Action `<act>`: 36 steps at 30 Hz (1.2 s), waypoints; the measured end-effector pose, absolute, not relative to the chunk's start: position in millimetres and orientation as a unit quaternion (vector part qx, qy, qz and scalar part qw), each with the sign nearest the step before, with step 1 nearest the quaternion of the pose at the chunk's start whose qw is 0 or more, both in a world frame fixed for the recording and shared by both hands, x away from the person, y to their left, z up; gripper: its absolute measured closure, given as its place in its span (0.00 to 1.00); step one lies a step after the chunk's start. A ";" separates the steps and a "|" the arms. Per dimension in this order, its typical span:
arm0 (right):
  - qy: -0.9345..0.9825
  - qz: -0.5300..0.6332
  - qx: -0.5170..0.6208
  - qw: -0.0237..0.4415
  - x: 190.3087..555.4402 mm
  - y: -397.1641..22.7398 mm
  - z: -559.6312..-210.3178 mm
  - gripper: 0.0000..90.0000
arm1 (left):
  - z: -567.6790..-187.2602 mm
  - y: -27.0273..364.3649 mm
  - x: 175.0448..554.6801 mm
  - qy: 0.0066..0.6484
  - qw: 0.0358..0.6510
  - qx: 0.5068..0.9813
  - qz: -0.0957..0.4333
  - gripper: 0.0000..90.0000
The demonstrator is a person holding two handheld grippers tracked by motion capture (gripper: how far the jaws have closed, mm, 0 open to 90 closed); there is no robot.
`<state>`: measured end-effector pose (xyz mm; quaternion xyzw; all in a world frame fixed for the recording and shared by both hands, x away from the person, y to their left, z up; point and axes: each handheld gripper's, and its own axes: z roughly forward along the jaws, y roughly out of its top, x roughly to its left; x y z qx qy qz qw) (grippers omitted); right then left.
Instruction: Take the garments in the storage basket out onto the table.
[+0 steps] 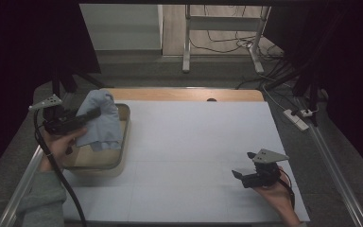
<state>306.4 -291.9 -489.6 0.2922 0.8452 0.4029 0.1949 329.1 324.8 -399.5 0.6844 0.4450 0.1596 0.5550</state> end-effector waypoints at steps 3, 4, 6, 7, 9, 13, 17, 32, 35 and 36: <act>0.844 0.404 0.293 0.195 306.4 -292.2 -489.4 0.09 | -398.3 323.7 328.2 0.443 0.558 0.683 0.160 0.61; 0.844 0.404 0.293 0.195 306.4 -292.2 -489.4 0.09 | -397.7 323.3 327.7 0.442 0.560 0.682 0.160 0.61; 0.845 0.403 0.292 0.195 306.4 -292.1 -489.5 0.09 | -396.7 322.5 326.9 0.440 0.564 0.680 0.160 0.61; 0.845 0.403 0.292 0.195 306.4 -291.9 -489.6 0.09 | -396.0 322.1 326.5 0.438 0.566 0.680 0.159 0.61; 0.845 0.403 0.292 0.195 306.5 -291.9 -489.6 0.09 | -394.4 320.5 325.4 0.435 0.571 0.679 0.157 0.61; 0.845 0.404 0.292 0.195 306.5 -292.1 -489.5 0.09 | -389.2 315.8 321.9 0.423 0.577 0.680 0.159 0.61; 0.845 0.404 0.292 0.195 306.3 -291.9 -489.5 0.09 | -384.8 311.8 318.5 0.414 0.584 0.680 0.159 0.61; 0.845 0.404 0.291 0.196 306.7 -291.5 -490.1 0.09 | -379.3 293.2 315.2 0.387 0.604 0.683 0.141 0.61; 0.845 0.404 0.291 0.196 306.7 -291.4 -490.2 0.09 | -379.0 288.1 315.2 0.383 0.605 0.684 0.139 0.61; 0.845 0.403 0.292 0.196 306.6 -291.4 -490.2 0.09 | -379.1 285.9 315.3 0.382 0.605 0.685 0.138 0.61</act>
